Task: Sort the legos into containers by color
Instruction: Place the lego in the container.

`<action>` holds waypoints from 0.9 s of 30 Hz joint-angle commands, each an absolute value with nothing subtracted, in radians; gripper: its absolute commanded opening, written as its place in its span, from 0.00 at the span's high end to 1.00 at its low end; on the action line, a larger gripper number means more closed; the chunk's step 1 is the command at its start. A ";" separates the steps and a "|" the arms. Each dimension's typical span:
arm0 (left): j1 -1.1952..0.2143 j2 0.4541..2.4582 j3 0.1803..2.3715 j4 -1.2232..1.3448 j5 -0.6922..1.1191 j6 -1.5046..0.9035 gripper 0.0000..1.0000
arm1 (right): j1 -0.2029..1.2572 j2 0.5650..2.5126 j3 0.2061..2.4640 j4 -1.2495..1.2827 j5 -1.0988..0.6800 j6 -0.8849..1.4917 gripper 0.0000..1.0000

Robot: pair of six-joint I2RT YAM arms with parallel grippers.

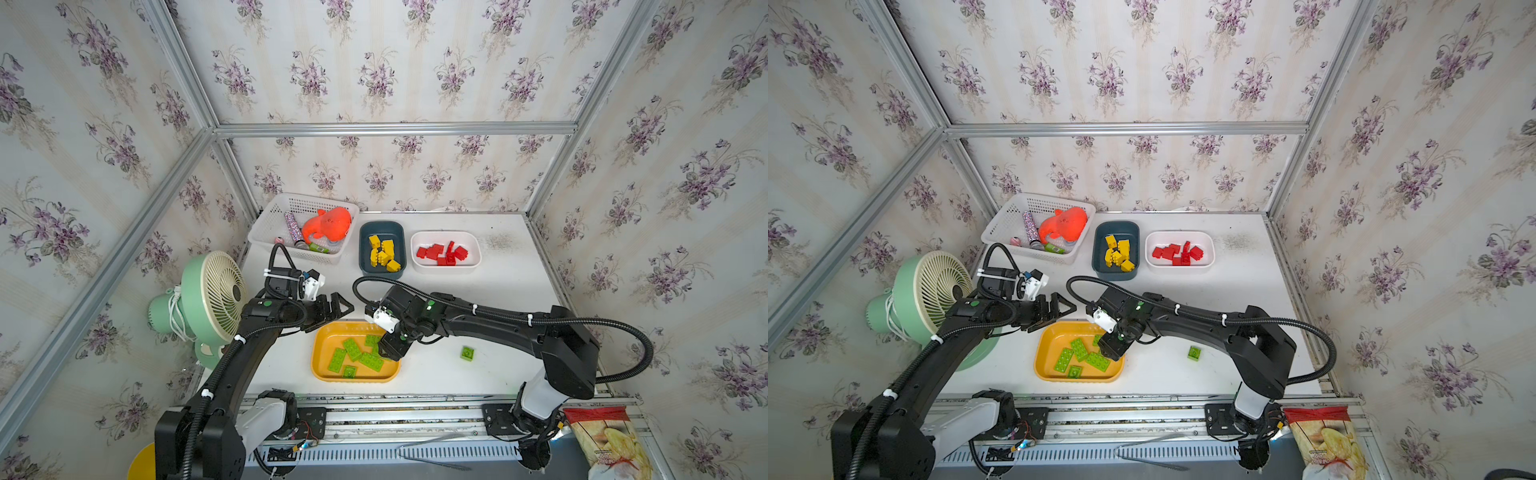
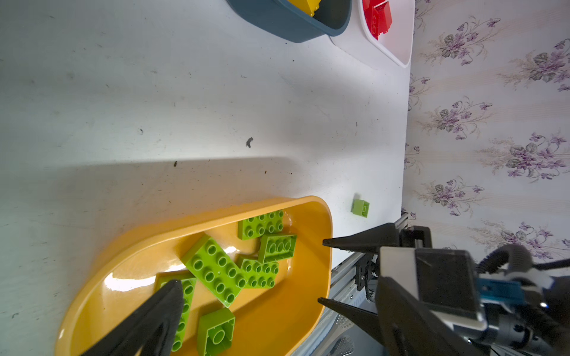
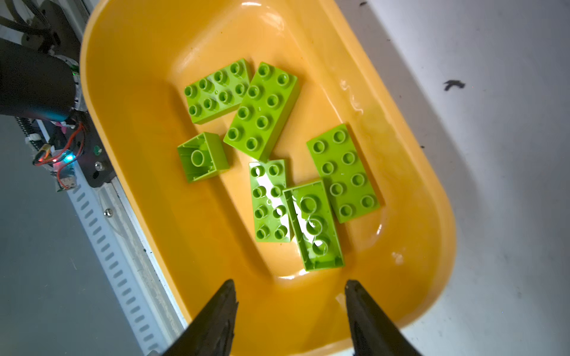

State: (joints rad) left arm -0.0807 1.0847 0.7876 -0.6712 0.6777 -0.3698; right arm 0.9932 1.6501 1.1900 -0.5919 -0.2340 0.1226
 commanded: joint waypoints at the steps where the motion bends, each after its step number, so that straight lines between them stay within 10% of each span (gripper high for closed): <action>1: -0.083 1.075 0.802 -0.665 0.732 -0.371 0.01 | 0.954 1.589 1.193 -0.641 -0.176 0.150 0.38; 13: -0.155 1.042 0.753 -0.605 0.781 -0.404 0.01 | 0.661 1.193 0.905 -0.960 -0.040 0.429 0.28; 27: -0.175 1.071 0.768 -0.602 0.778 -0.429 0.01 | 0.618 1.199 0.712 -0.874 0.105 0.842 0.31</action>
